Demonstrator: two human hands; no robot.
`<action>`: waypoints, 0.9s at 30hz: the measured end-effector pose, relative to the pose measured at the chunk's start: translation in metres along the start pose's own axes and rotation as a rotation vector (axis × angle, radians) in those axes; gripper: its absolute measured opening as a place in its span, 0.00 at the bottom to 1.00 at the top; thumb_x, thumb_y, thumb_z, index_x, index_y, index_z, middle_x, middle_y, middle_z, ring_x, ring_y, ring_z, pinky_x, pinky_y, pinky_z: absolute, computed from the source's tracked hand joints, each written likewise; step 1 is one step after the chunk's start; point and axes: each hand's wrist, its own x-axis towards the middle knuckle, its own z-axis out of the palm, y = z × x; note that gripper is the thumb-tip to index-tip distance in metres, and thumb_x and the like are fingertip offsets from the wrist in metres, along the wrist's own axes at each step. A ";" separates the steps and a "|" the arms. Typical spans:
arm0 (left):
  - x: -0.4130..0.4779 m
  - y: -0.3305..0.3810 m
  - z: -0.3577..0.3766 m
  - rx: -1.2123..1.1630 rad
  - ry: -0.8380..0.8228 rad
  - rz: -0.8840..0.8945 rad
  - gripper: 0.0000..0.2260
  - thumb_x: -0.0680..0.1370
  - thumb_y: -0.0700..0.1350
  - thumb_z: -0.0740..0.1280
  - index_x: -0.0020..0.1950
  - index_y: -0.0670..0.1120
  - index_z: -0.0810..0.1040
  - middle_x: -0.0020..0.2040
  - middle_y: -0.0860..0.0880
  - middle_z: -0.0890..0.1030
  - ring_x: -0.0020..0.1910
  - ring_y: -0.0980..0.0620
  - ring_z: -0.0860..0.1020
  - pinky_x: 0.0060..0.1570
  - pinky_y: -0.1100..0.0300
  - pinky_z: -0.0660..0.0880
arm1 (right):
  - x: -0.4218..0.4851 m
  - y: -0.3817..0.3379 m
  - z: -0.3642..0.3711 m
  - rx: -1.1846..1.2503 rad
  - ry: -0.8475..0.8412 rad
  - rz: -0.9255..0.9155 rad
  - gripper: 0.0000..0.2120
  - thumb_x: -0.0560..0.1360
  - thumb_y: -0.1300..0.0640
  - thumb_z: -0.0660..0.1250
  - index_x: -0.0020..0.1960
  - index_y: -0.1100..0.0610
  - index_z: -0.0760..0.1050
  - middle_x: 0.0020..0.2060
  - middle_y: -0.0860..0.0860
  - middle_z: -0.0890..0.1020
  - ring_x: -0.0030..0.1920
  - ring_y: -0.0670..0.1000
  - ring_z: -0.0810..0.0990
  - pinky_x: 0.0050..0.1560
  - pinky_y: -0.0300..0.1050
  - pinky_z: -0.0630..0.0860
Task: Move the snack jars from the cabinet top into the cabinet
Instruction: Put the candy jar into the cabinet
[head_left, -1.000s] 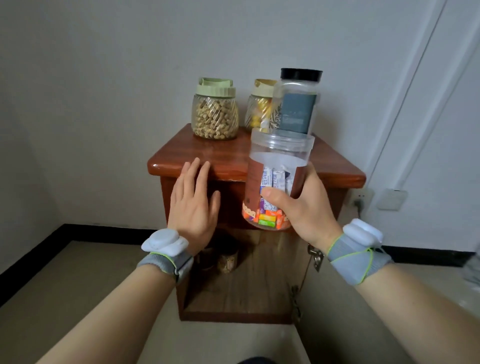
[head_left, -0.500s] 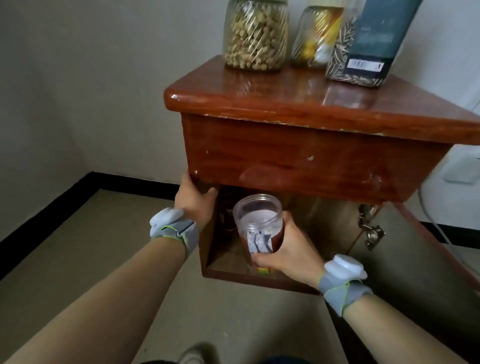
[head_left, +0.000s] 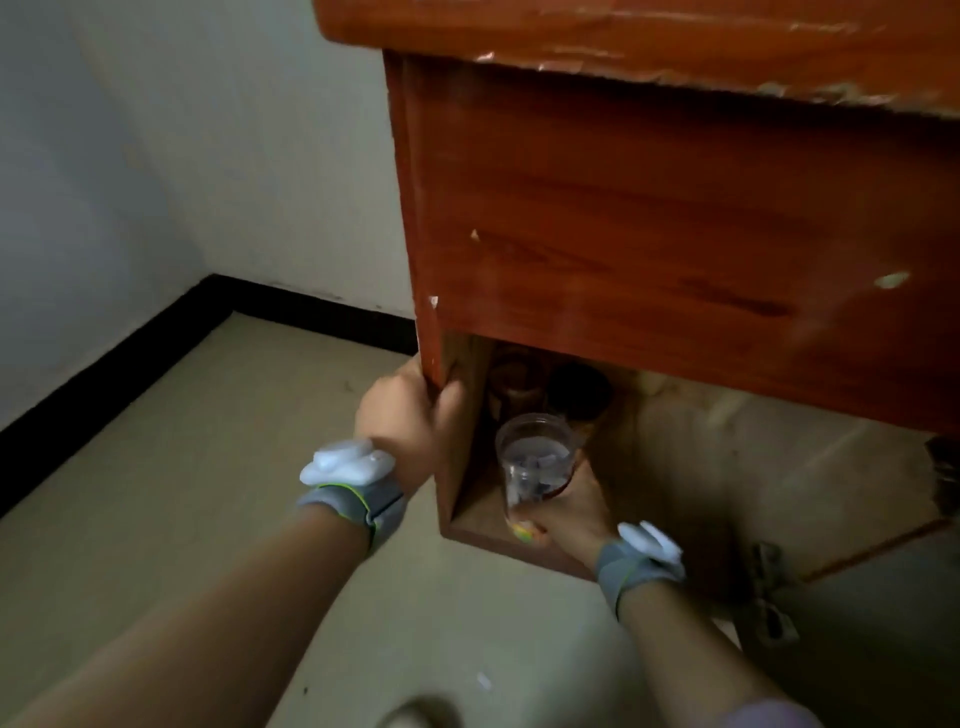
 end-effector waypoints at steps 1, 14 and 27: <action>0.001 -0.003 0.001 0.009 0.002 0.006 0.08 0.71 0.53 0.59 0.35 0.51 0.67 0.28 0.49 0.74 0.38 0.35 0.79 0.34 0.58 0.64 | 0.013 0.009 0.008 0.119 -0.044 0.104 0.16 0.67 0.56 0.75 0.51 0.55 0.75 0.36 0.49 0.83 0.38 0.49 0.83 0.55 0.40 0.77; 0.003 -0.009 0.003 0.022 -0.012 0.098 0.11 0.72 0.54 0.59 0.32 0.53 0.62 0.26 0.54 0.68 0.35 0.36 0.76 0.33 0.57 0.64 | 0.058 0.039 0.060 -0.296 -0.087 -0.007 0.30 0.63 0.43 0.72 0.62 0.51 0.71 0.65 0.50 0.76 0.62 0.55 0.76 0.64 0.51 0.72; -0.004 0.014 -0.002 -0.086 -0.028 -0.092 0.08 0.73 0.53 0.60 0.38 0.50 0.69 0.34 0.46 0.78 0.43 0.36 0.79 0.37 0.56 0.69 | -0.003 -0.036 0.005 -0.352 -0.048 -0.248 0.36 0.61 0.52 0.76 0.65 0.57 0.65 0.55 0.54 0.79 0.55 0.57 0.78 0.54 0.49 0.75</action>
